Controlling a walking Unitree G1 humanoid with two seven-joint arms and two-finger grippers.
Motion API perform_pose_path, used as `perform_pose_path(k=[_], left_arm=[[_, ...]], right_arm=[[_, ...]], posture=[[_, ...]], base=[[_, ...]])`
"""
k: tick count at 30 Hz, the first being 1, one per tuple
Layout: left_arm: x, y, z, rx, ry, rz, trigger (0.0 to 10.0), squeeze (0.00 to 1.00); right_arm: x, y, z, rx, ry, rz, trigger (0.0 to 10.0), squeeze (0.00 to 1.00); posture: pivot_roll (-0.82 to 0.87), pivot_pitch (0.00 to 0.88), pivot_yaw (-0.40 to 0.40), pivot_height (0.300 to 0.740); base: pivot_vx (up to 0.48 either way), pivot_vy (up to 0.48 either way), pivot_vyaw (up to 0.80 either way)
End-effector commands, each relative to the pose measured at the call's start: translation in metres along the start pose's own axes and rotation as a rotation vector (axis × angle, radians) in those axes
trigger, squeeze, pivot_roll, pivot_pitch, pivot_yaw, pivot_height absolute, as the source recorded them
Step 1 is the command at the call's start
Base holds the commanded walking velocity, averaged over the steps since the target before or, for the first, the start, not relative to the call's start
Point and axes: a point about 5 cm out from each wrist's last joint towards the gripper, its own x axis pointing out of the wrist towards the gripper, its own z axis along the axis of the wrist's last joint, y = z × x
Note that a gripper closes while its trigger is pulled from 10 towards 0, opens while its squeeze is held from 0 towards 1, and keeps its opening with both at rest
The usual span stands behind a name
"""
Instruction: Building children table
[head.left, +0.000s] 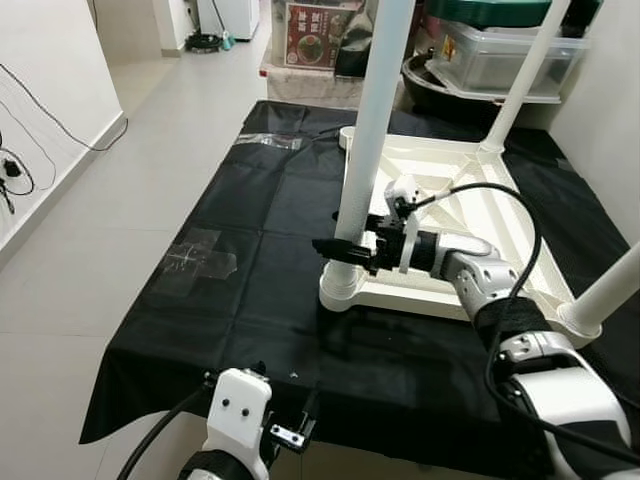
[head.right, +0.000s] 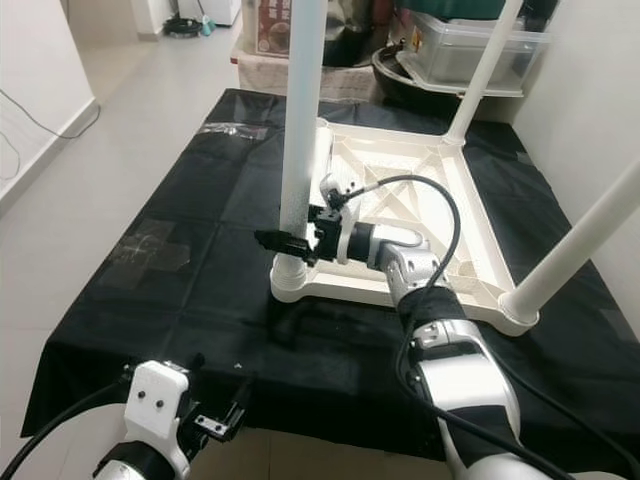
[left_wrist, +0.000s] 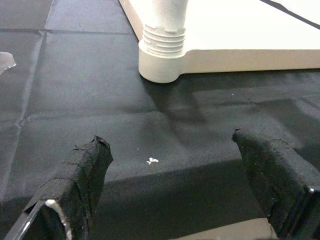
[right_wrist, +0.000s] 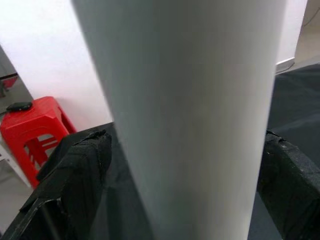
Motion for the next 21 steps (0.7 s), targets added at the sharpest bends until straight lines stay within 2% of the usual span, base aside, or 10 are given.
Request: perform_pose_path(k=[1,20,21], left_arm=[[-0.0016,-0.0016,0.0005,0.002,0.007,0.0,10.0,0.0],[0.0002,-0.0006,-0.0016,0.004,0.021,-0.002,10.0,0.0],[0.0004,-0.0003,-0.0016,0.004,0.021,-0.002,10.0,0.0]], right_arm=[[-0.0002,-0.0008,0.0,0.0,-0.012,-0.008,10.0,0.0],[0.0081,-0.0036,0.007,-0.028,-0.059,-0.046,10.0,0.0],[0.008,-0.0033,0.0063,-0.029,-0.058,-0.042,7.8,0.0]], posture=[[0.14,0.131,-0.097,0.74],[0.14,0.126,-0.098,0.74],[0.14,0.125,-0.097,0.74]], base=[[0.0,0.0,0.0],[0.0,0.0,0.0],[0.0,0.0,0.0]])
